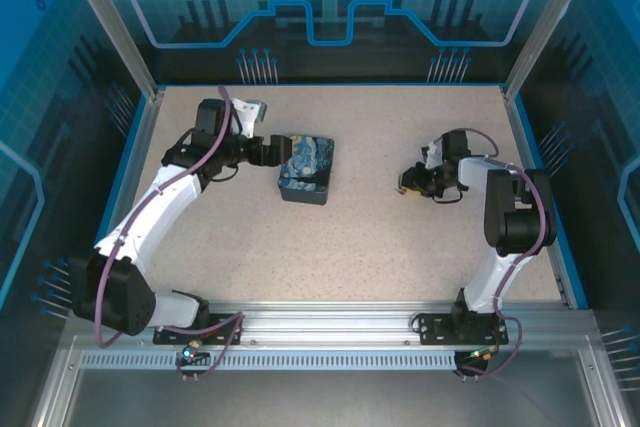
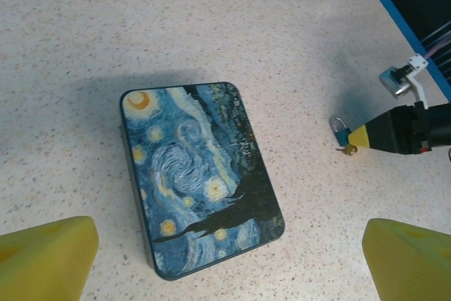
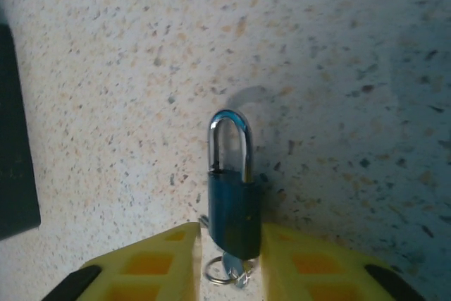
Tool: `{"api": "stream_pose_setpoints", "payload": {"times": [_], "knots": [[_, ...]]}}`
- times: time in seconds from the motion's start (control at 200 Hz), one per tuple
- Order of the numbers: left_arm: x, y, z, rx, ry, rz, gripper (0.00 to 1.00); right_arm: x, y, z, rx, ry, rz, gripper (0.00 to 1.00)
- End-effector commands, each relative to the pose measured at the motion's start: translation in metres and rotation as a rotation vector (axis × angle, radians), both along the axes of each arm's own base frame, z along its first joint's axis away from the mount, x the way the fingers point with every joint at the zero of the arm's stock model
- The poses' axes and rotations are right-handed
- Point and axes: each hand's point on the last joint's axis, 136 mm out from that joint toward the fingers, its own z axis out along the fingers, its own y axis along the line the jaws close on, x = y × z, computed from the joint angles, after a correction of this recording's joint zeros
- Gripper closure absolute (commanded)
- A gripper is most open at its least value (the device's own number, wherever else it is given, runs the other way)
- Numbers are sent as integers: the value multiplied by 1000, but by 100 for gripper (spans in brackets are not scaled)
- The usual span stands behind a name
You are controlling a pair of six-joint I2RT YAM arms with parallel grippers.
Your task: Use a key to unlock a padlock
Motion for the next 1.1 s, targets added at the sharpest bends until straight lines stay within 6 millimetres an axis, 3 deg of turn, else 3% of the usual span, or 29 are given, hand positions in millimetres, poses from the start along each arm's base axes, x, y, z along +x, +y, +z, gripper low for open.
{"api": "stream_pose_setpoints", "payload": {"times": [0.0, 0.17, 0.31, 0.39, 0.485, 0.625, 0.665, 0.78, 0.865, 1.011, 1.096], "knots": [[-3, 19, 7, -10, -19, 80, 1, -1, -15, 5, -67, -7, -33, 64], [-4, 35, 7, -35, -17, 139, 1, -1, -27, 29, -154, -69, -46, 57], [-7, 53, 7, -57, -47, 240, 1, -5, -32, 71, -215, -222, -70, 55], [-12, 70, 5, -50, -90, 330, 1, -13, -42, 103, -292, -339, -114, 46], [-20, 95, -2, -38, -139, 453, 1, -32, -58, 123, -384, -445, -166, 35], [-28, 127, -20, -48, -214, 620, 1, -55, -89, 149, -478, -600, -317, 8], [-30, 135, -28, -30, -218, 656, 1, -61, -97, 152, -488, -633, -367, 0], [-35, 159, -58, 83, -183, 755, 1, -65, -103, 150, -498, -746, -373, 0], [-34, 159, -75, 175, -208, 698, 1, -64, -105, 138, -549, -765, -339, 0], [-38, 175, -97, 267, -193, 756, 1, -55, -109, 114, -604, -725, -302, 0], [-34, 173, -110, 265, -184, 743, 1, -45, -110, 111, -611, -795, -323, 0]]}}
